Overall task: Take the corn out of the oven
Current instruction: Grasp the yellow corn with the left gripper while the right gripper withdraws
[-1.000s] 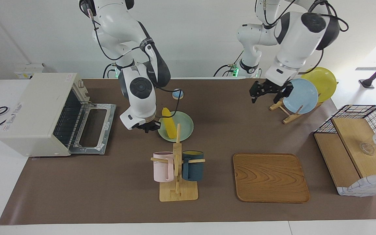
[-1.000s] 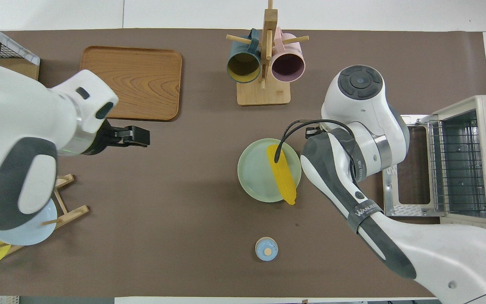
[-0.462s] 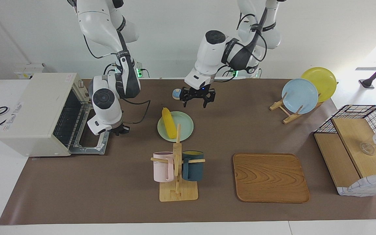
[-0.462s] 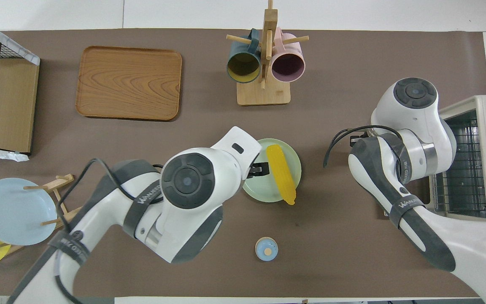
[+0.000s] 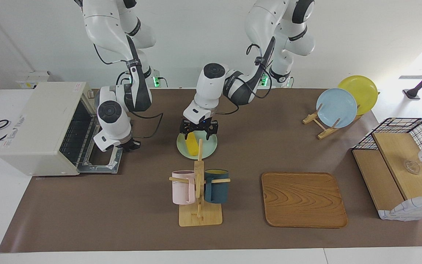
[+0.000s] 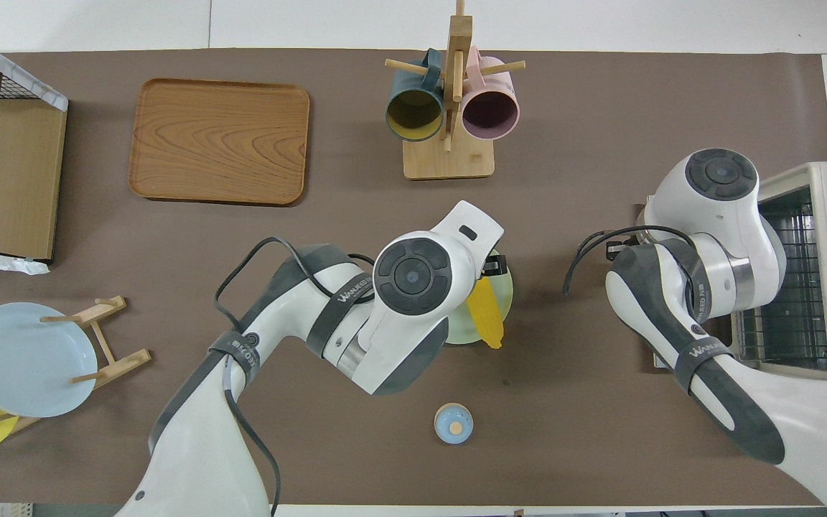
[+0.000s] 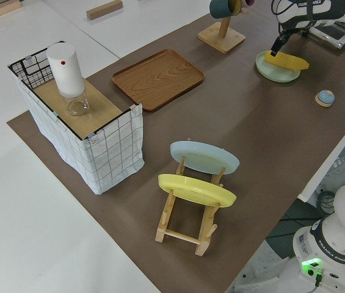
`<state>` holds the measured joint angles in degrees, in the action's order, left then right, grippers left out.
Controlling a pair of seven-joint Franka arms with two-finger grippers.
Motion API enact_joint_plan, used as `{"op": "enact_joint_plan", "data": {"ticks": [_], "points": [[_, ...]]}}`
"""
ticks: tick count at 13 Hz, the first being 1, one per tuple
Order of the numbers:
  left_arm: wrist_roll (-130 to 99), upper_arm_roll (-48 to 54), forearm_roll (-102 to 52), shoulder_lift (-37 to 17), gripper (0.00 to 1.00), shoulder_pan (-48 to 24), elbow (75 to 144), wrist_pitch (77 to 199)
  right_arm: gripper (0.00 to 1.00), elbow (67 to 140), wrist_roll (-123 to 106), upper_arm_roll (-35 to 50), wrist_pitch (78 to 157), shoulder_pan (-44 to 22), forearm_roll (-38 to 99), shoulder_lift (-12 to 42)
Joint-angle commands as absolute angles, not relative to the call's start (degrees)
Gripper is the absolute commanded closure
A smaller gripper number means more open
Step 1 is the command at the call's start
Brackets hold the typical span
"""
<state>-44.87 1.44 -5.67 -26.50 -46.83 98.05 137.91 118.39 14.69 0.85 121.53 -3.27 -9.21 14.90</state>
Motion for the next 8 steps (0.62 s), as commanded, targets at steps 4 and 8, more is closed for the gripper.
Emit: {"op": "enact_joint_plan", "data": {"ticks": [4,8], "points": [[-44.91,0.09,-5.27,-28.21,0.01,-50.89,100.11,139.92,1.0,115.68,10.21,1.41,113.59,-0.7,-14.5,11.08],[-45.17,-0.17,-4.92,-28.21,1.0,-50.19,99.15,138.78,1.0,111.02,2.92,1.23,105.05,2.28,-14.5,8.35]]}}
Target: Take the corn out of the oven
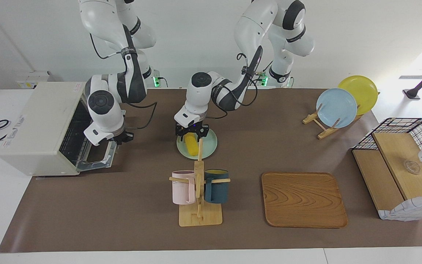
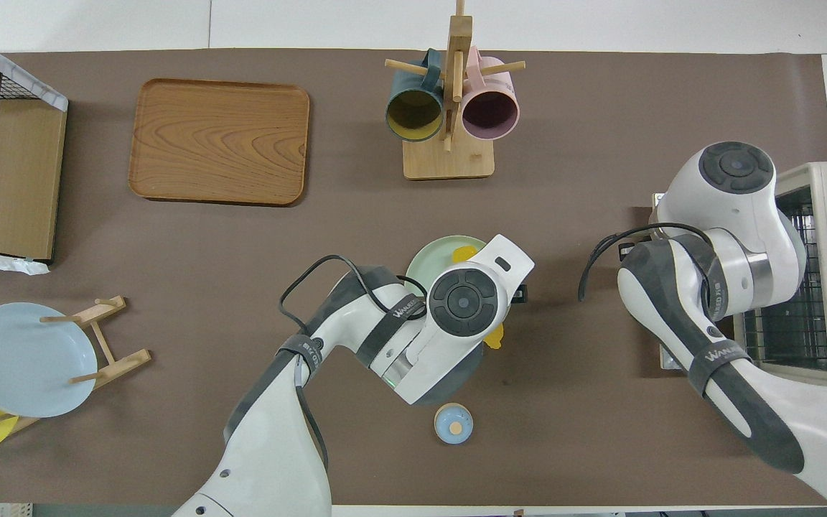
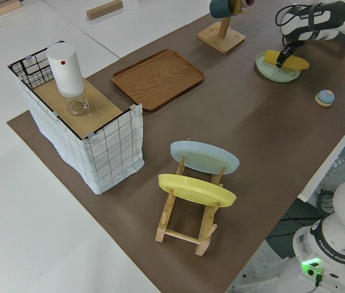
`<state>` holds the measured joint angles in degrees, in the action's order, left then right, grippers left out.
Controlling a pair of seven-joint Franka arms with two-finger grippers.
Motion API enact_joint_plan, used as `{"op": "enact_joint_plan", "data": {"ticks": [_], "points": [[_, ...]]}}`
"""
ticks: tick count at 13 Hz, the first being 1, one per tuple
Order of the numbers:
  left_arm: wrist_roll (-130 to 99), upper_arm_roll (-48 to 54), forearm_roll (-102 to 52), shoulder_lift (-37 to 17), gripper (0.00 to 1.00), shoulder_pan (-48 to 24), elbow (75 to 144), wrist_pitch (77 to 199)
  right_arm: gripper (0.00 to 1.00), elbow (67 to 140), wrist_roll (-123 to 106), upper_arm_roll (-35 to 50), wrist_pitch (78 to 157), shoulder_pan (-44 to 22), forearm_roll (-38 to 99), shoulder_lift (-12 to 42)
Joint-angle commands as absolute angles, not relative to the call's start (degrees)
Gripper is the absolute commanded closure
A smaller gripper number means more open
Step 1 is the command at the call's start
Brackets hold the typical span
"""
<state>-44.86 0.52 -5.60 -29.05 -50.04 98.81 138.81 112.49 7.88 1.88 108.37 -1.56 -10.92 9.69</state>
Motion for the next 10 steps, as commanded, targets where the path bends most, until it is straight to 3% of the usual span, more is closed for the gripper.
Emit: {"op": "enact_joint_plan", "data": {"ticks": [1,3,5,7,10], "points": [[-45.26,-0.18,-4.92,-28.21,1.0,-50.1,99.14,138.43,1.0,109.96,1.25,1.23,103.29,3.33,-14.5,7.91],[-45.09,-2.09,-4.92,-27.52,1.0,-50.1,98.97,136.68,1.0,109.16,-2.62,1.23,101.35,4.74,-14.5,6.16],[-42.64,-5.09,-4.83,-22.53,1.0,-48.36,98.96,130.9,1.0,108.37,-4.74,1.23,98.54,6.14,-14.41,4.14],[-35.28,-5.1,-4.83,-18.04,1.0,-42.21,98.7,122.83,1.0,108.46,-7.02,1.23,97.56,7.12,-14.24,2.47],[-21.92,-5.27,-4.31,-17.84,1.0,-31.33,98.0,120.49,1.0,106.1,-7.38,1.67,94.94,6.51,-13.54,0.01]]}}
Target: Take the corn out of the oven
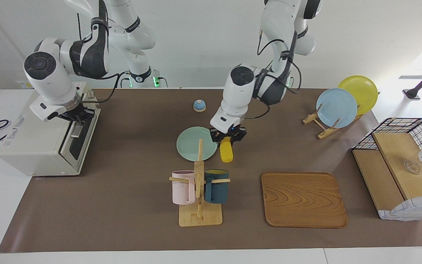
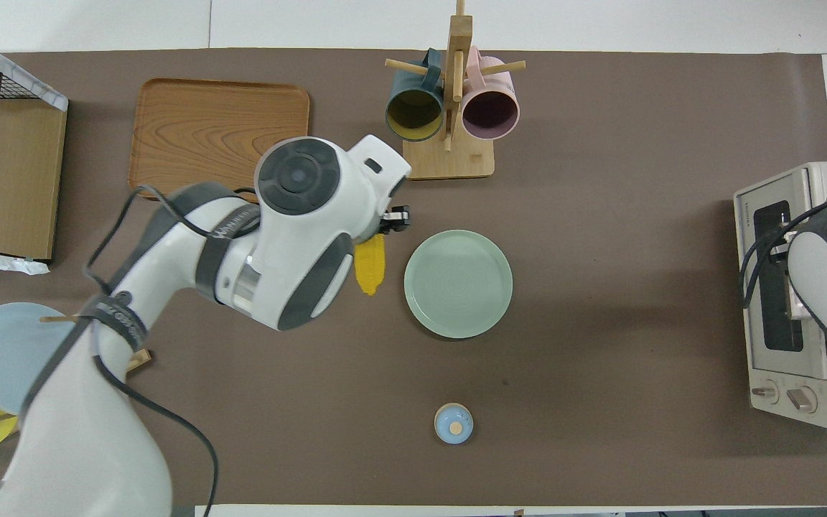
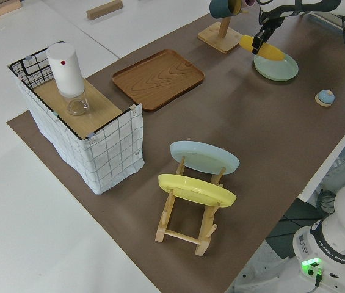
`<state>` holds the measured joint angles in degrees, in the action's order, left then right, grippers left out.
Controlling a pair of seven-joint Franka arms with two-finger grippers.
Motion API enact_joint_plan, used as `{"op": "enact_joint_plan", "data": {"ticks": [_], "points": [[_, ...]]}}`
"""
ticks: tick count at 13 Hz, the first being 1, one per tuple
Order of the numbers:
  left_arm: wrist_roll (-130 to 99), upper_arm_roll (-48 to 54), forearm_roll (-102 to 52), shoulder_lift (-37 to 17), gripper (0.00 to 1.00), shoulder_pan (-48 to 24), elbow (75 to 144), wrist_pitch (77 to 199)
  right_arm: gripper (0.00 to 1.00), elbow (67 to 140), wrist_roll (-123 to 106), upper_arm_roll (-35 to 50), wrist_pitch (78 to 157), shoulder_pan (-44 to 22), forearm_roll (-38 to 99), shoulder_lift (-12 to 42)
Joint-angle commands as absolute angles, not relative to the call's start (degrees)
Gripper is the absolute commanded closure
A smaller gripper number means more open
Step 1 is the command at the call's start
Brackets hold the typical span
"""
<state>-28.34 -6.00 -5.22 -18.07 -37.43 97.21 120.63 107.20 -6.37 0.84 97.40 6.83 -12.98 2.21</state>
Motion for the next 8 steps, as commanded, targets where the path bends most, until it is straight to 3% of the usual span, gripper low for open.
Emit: {"op": "enact_joint_plan", "data": {"ticks": [1,3,7,8], "points": [[-16.75,-5.19,-3.96,-18.45,1.0,-25.98,96.95,121.63,1.0,103.04,-7.3,2.19,92.31,6.16,-13.45,0.0],[-11.35,-5.01,-4.31,-22.65,1.0,-18.32,92.58,122.96,1.0,97.84,-7.12,2.72,88.34,4.92,-11.44,0.53],[-6.61,-4.48,-4.92,-36.98,1.0,-12.23,75.79,123.13,0.77,98.08,-5.98,2.72,91.14,4.58,0.0,0.44],[-4.85,-4.48,-5.1,-38.92,1.0,-11.61,74.98,125.22,0.31,98.09,-5.89,2.72,91.23,4.14,0.44,0.44]]}}
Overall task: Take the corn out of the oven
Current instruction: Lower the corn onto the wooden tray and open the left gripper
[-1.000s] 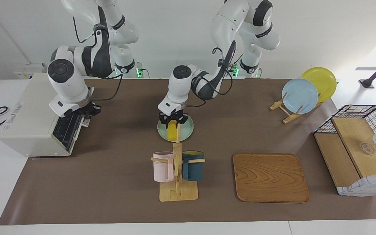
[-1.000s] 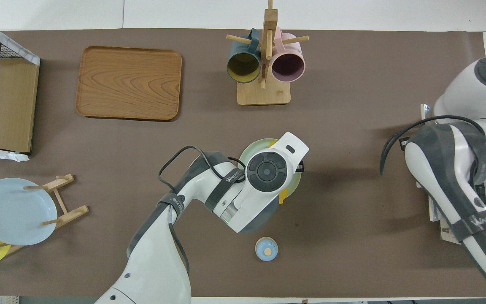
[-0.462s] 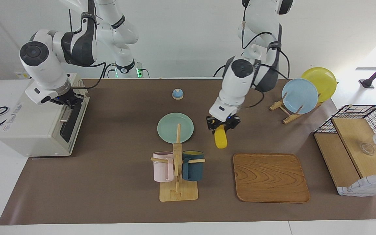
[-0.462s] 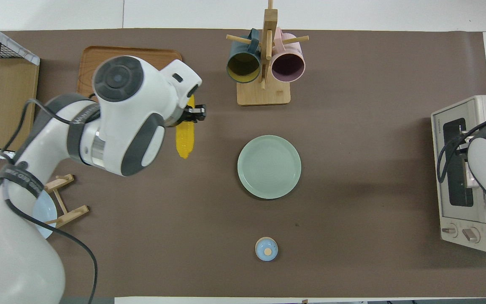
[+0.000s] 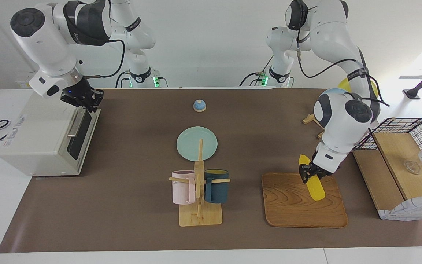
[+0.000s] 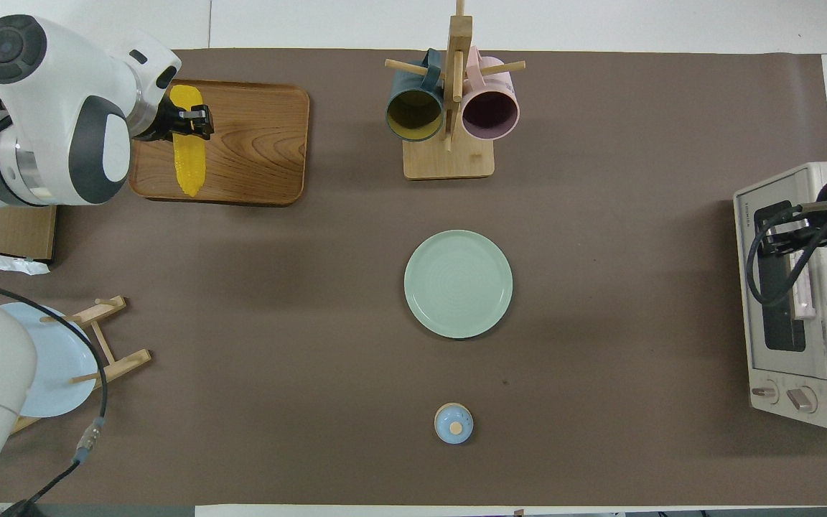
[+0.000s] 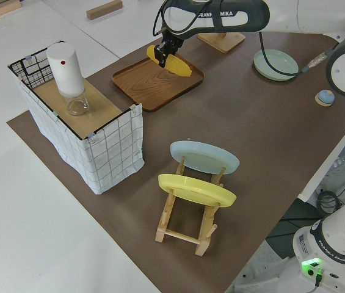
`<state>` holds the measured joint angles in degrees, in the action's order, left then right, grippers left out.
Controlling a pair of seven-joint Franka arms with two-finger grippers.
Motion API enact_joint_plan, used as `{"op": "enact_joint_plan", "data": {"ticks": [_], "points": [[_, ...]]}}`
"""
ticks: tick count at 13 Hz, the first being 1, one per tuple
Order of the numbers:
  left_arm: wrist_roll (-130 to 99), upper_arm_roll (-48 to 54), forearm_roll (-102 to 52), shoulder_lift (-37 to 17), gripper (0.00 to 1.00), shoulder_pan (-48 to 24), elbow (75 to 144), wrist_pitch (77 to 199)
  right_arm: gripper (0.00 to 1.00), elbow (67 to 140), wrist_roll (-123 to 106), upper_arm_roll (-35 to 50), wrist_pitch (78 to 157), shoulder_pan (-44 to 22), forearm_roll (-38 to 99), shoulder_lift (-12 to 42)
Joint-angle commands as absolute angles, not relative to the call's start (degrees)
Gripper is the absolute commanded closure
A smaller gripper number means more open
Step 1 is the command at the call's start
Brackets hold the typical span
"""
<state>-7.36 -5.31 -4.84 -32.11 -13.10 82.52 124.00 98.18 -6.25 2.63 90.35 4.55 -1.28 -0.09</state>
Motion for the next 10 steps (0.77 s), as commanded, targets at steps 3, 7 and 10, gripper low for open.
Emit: {"op": "enact_joint_plan", "data": {"ticks": [3,7,10], "points": [[-2.91,-4.66,-5.71,-39.47,1.0,-11.6,79.51,132.78,0.0,98.09,-5.89,2.72,91.4,4.75,1.4,0.44],[-1.42,-4.83,-5.27,-37.53,0.01,-11.87,83.93,135.01,0.0,97.91,-3.79,1.07,91.23,-0.07,0.8,-0.09],[-1.14,-4.83,-5.27,-36.83,0.0,-11.52,83.5,133.16,0.0,98.09,-1.58,0.09,91.06,-1.05,0.35,0.0]]}}
